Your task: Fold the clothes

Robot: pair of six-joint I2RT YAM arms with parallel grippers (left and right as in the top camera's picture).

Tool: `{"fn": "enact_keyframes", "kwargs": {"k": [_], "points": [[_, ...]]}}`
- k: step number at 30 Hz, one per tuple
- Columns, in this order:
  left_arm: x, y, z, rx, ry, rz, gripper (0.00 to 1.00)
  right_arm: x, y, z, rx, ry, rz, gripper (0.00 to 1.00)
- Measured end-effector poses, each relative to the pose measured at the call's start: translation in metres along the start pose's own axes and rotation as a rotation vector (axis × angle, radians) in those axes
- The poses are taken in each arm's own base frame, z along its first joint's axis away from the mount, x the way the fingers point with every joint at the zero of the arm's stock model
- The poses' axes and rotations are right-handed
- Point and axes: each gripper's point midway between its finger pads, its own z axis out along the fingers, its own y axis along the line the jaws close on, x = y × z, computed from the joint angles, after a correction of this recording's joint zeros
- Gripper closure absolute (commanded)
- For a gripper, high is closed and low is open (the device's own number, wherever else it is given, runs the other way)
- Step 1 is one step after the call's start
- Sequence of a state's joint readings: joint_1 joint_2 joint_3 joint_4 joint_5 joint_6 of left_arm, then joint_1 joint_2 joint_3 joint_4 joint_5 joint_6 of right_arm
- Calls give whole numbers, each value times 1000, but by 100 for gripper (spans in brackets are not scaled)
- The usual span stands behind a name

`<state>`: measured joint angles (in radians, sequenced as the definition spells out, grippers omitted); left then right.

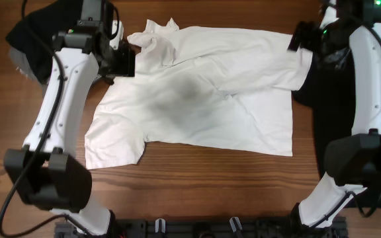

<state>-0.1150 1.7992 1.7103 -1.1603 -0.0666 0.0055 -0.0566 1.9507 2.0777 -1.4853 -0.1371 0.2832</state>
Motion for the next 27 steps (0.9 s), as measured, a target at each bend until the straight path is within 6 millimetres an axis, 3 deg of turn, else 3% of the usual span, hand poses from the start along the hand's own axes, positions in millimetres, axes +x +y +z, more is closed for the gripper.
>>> {"fn": "enact_keyframes", "kwargs": {"k": [1, 3, 7, 13, 15, 17, 18, 21, 23, 27], "points": [[6, 1, -5, -2, 16, -4, 26, 10, 4, 6, 5, 35, -8, 20], [30, 10, -8, -13, 110, -27, 26, 45, 6, 41, 40, 168, -22, 22], [52, 36, -10, -41, 201, -124, 26, 112, -23, 113, 117, 398, 7, 16], [60, 77, -17, -73, 206, -276, 23, 174, -71, 155, 173, 555, 136, 16], [61, 86, -28, -80, 177, -312, 22, 191, -80, 165, 185, 582, 177, 23], [61, 91, -37, -85, 151, -331, 21, 203, -83, 170, 197, 599, 208, 56], [61, 92, -40, -88, 142, -333, 17, 205, -82, 171, 192, 605, 226, 91], [59, 93, -40, -88, 134, -341, 16, 205, -87, 163, 231, 610, 223, 95], [58, 93, -40, -88, 130, -341, 17, 192, -90, 139, 270, 556, 204, 96], [65, 95, -41, -92, 156, -367, 19, 139, -76, 52, 235, 238, 164, 96]]}}
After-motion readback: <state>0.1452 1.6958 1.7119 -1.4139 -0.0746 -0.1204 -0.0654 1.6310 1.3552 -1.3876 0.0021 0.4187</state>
